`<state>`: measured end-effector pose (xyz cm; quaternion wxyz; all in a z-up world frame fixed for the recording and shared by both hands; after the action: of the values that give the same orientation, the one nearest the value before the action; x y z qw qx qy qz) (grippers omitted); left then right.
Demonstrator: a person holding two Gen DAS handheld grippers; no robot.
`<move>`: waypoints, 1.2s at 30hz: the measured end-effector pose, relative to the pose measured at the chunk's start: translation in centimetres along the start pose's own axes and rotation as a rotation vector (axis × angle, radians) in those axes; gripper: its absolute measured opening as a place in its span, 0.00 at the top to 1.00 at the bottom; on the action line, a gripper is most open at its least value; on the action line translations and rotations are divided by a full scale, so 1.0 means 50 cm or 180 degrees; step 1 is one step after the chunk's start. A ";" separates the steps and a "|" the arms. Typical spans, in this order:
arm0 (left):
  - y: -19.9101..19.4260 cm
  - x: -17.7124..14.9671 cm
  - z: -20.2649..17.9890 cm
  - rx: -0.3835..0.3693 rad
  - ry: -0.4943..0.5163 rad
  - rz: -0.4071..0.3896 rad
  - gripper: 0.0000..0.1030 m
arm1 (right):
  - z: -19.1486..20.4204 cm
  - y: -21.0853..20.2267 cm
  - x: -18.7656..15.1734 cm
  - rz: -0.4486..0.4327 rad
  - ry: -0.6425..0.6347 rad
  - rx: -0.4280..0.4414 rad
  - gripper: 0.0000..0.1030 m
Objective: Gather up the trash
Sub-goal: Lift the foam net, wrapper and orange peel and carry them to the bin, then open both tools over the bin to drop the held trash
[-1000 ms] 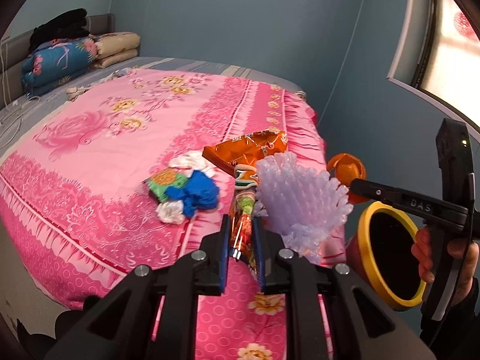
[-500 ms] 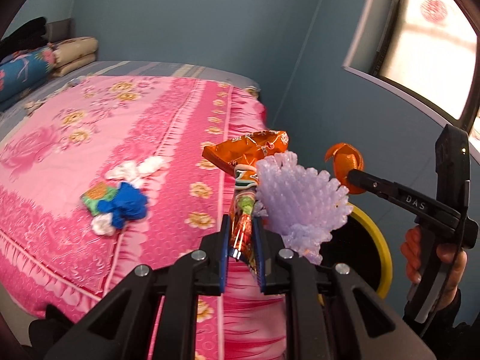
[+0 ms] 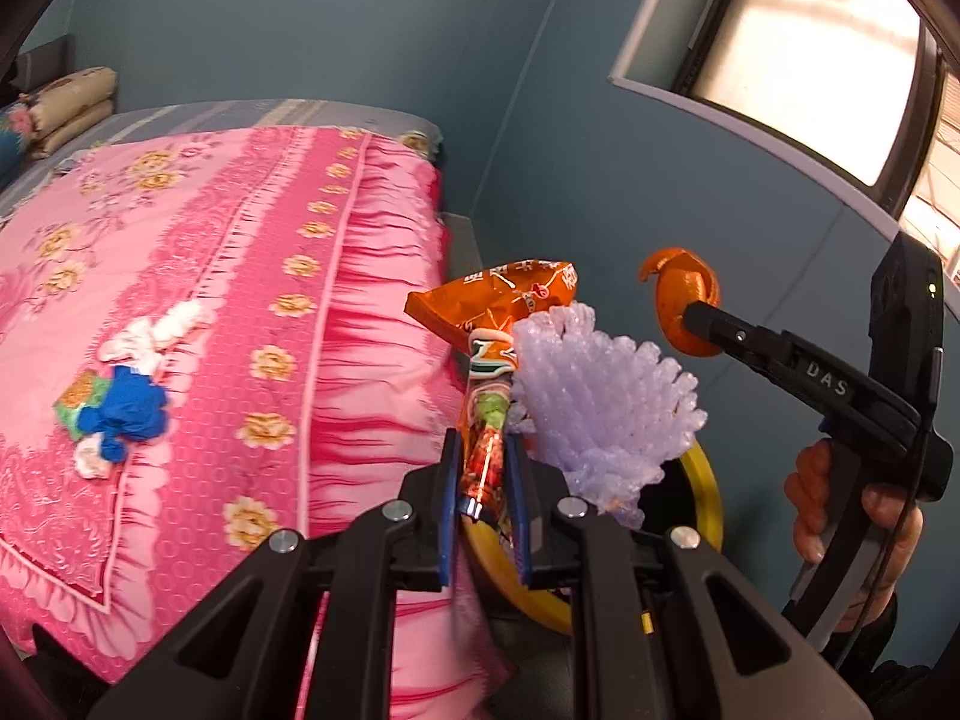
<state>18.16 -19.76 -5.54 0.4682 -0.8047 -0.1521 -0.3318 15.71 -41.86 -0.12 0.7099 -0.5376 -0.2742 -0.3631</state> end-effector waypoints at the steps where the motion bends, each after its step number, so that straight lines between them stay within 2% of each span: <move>1: 0.008 -0.003 -0.010 -0.0015 0.0027 0.0027 0.87 | -0.008 -0.002 -0.001 0.0006 0.0015 -0.0010 0.73; 13: 0.088 -0.050 -0.083 -0.0133 0.0238 0.0401 0.86 | -0.097 0.017 -0.024 0.0117 0.0236 -0.0122 0.72; 18: 0.098 -0.058 -0.097 -0.0142 0.0303 0.0436 0.82 | -0.114 0.026 -0.031 0.0157 0.0279 -0.0158 0.69; 19: 0.098 -0.059 -0.097 -0.0148 0.0310 0.0434 0.79 | -0.115 0.027 -0.033 0.0160 0.0292 -0.0165 0.69; 20: 0.098 -0.060 -0.098 -0.0151 0.0310 0.0439 0.70 | -0.117 0.029 -0.034 0.0158 0.0307 -0.0170 0.68; 21: 0.096 -0.060 -0.095 -0.0149 0.0286 0.0433 0.60 | -0.121 0.028 -0.035 0.0153 0.0325 -0.0178 0.64; 24: 0.090 -0.056 -0.088 -0.0136 0.0231 0.0391 0.45 | -0.127 0.023 -0.038 0.0113 0.0371 -0.0206 0.51; 27: 0.084 -0.053 -0.082 -0.0149 0.0177 0.0378 0.37 | -0.130 0.019 -0.036 0.0080 0.0395 -0.0223 0.49; 34: 0.067 -0.044 -0.067 -0.0082 0.0176 0.0268 0.35 | -0.124 0.013 -0.025 0.0041 0.0377 -0.0177 0.47; 36: 0.059 -0.041 -0.057 -0.0041 0.0165 0.0231 0.31 | -0.118 0.011 -0.020 0.0017 0.0364 -0.0147 0.45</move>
<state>17.20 -23.59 -7.88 0.4784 -0.8039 -0.1084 -0.3364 15.56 -47.20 -2.83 0.7128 -0.5330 -0.2233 -0.3975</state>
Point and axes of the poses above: each gripper's, at about its wrist camera, not at the fingertips, and y roughly the way its jaws point, z to its left, x to its top, the point moved 8 cm from there along y, roughly the way its jaws point, and after that the axes turned 3 degrees about -y, right-handed, at the moved point
